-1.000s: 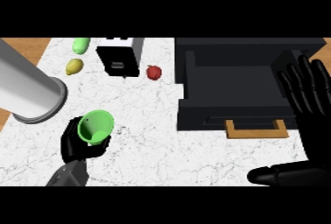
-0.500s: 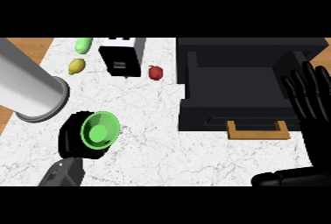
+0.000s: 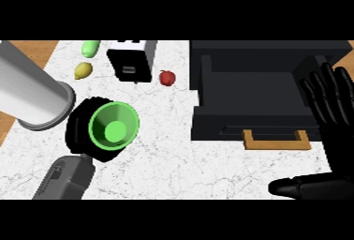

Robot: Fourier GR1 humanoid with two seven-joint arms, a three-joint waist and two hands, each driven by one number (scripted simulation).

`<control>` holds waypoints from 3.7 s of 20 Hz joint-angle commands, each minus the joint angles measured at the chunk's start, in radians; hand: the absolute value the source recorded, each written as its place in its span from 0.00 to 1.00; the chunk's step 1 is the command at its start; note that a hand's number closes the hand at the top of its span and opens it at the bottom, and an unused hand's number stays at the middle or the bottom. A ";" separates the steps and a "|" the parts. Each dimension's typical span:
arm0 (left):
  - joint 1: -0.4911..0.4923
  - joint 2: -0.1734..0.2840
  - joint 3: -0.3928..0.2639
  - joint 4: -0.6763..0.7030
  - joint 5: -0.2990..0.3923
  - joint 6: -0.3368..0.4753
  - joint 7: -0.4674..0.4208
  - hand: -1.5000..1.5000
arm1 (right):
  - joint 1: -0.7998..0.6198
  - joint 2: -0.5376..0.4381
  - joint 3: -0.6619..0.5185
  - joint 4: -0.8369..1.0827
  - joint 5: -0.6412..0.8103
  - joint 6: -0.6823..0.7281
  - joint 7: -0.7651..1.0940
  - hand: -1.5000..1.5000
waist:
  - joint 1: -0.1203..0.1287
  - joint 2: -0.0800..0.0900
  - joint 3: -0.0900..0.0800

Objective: Pick up the cup, place it into the drawer and close the drawer

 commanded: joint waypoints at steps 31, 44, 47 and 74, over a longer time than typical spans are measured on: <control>-0.738 -0.174 -0.040 0.159 -0.184 0.393 0.497 1.00 | 0.027 -0.025 -0.055 0.005 -0.047 0.043 -0.027 0.00 | -0.024 0.006 -0.001; -0.933 -0.174 -0.186 0.519 0.033 0.521 0.351 1.00 | -0.039 -0.006 -0.019 0.055 -0.007 0.023 -0.038 0.00 | -0.051 0.012 0.000; -1.004 -0.174 -0.192 0.591 0.078 0.523 0.372 1.00 | 0.010 0.004 0.004 0.011 0.006 0.029 -0.046 0.00 | -0.064 0.015 0.000; -1.024 -0.174 -0.520 0.695 0.271 0.593 0.312 0.00 | -0.062 0.034 0.026 0.072 -0.040 0.045 -0.073 0.00 | -0.112 0.030 0.000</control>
